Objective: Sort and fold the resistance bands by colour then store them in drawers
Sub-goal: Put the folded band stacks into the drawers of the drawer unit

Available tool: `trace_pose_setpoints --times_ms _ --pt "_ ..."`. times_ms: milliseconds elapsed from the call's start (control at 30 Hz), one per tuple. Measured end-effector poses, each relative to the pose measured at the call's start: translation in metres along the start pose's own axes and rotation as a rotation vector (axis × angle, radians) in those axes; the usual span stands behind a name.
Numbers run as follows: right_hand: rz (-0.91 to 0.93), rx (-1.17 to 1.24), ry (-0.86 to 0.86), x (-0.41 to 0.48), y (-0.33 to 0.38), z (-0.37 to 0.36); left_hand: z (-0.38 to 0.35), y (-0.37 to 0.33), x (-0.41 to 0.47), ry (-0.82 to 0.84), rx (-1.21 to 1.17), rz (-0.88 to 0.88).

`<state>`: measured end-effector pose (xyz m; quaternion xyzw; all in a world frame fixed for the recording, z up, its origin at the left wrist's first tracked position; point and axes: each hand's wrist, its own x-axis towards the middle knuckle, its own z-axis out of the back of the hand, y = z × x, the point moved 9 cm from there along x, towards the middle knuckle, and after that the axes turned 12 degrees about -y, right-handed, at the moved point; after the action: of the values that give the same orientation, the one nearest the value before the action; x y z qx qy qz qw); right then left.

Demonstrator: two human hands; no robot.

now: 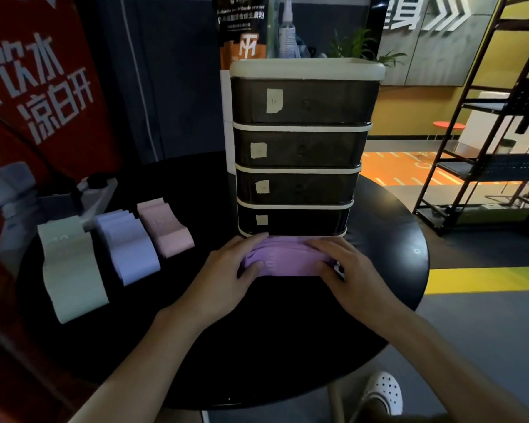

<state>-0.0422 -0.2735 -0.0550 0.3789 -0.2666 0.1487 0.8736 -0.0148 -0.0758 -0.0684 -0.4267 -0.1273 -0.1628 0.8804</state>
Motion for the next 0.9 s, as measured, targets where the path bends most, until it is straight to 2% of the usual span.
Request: trace_pose_setpoints --times_ms 267,467,667,767,900 --pt "0.007 0.033 -0.035 0.000 0.003 0.005 0.001 -0.001 -0.003 0.001 0.089 -0.020" --pt "0.001 0.104 -0.070 0.000 0.005 0.009 0.008 -0.007 -0.003 -0.056 0.013 -0.031" --pt "-0.172 0.133 -0.067 0.000 -0.013 0.005 0.007 0.003 -0.003 -0.029 -0.004 0.028" --pt "-0.192 0.049 -0.047 0.002 -0.017 0.006 0.008 0.003 -0.004 -0.028 -0.047 0.052" --pt "-0.231 0.124 -0.047 0.002 -0.020 0.006 0.014 0.005 -0.002 -0.086 -0.203 0.130"
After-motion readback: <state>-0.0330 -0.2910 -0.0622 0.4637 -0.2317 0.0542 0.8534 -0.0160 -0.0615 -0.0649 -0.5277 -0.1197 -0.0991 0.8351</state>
